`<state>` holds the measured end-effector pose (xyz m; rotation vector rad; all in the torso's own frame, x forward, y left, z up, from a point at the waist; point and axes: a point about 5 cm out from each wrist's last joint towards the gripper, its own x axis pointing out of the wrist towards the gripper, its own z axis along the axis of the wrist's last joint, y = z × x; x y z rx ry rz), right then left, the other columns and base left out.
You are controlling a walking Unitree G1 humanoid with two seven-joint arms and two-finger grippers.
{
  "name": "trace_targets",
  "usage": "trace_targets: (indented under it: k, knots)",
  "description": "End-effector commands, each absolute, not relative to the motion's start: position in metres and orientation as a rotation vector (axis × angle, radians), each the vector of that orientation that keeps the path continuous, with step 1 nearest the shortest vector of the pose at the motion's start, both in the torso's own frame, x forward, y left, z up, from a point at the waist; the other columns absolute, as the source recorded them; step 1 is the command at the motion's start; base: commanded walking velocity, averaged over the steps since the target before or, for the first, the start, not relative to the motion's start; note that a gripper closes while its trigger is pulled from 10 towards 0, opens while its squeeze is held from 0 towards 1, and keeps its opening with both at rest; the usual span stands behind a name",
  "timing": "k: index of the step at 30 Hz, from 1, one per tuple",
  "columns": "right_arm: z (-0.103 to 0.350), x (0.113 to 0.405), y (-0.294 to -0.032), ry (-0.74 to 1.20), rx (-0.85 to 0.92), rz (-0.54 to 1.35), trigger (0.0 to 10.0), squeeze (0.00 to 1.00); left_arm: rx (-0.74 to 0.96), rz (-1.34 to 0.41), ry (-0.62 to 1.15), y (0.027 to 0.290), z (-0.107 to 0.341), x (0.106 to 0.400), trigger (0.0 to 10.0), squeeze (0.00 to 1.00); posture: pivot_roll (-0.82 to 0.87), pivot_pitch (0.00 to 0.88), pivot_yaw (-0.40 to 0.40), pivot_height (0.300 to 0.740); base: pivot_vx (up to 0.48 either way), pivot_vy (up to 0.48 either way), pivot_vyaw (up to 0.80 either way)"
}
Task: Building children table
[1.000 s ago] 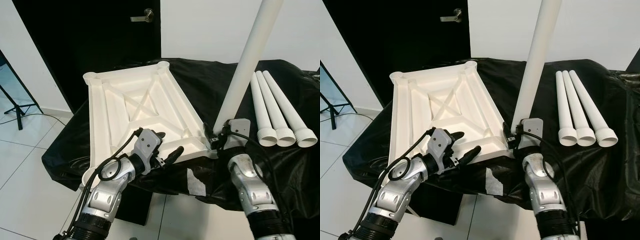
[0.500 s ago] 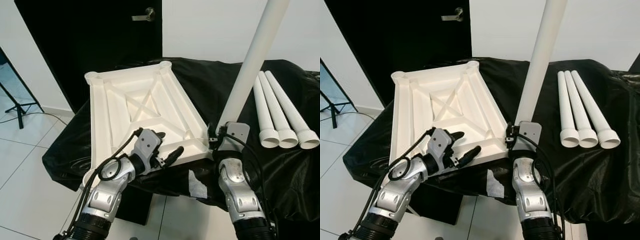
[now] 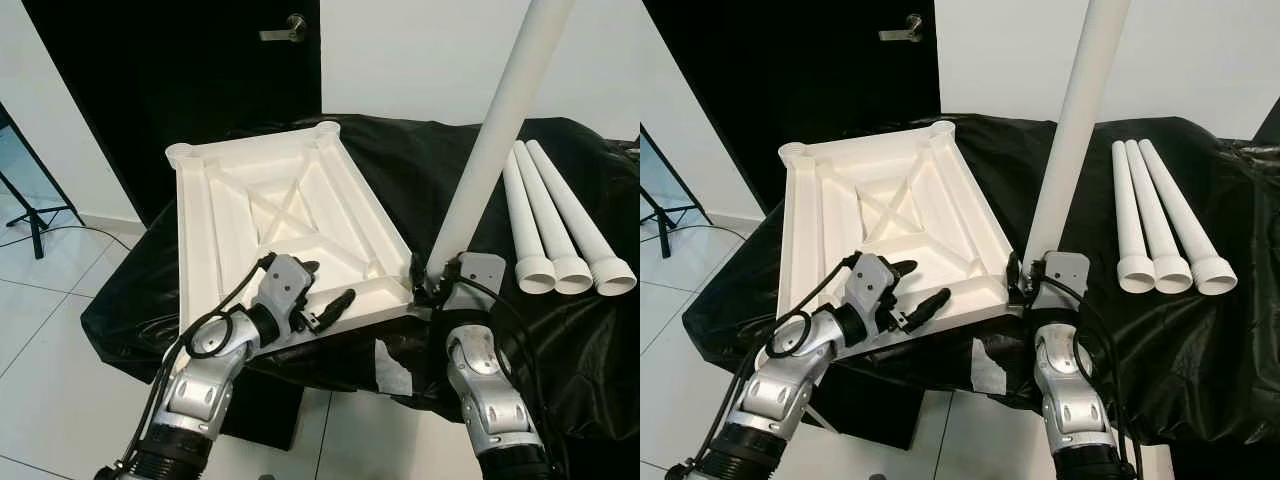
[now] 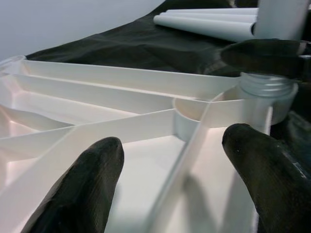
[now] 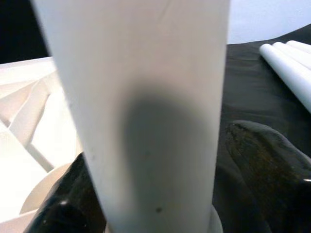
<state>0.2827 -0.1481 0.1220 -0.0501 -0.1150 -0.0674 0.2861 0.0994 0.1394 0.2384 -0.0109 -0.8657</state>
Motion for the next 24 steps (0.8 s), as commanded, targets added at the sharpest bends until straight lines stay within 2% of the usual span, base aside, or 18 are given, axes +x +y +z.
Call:
trace_targets:
  k: [1, 11, 24]
  knots:
    - [0.120, 0.280, -0.149, -0.115, -0.047, -0.060, 10.0, 0.00, 0.258, -0.783, 0.028, 0.105, 0.133, 0.291, 10.0, 0.00, 0.02, 0.000, 0.000, 0.740, 0.000, 0.000, 0.00]
    - [0.112, 0.263, -0.161, -0.102, -0.072, -0.038, 10.0, 0.00, 0.345, -0.738, 0.155, 0.117, 0.118, 0.296, 10.0, 0.00, 0.01, 0.000, 0.012, 0.740, 0.000, 0.000, 0.00]
    - [0.112, 0.264, -0.158, -0.111, -0.059, -0.052, 10.0, 0.00, 0.370, -0.610, 0.249, 0.107, 0.115, 0.314, 10.0, 0.00, 0.01, 0.000, 0.024, 0.740, 0.000, 0.000, 0.00]
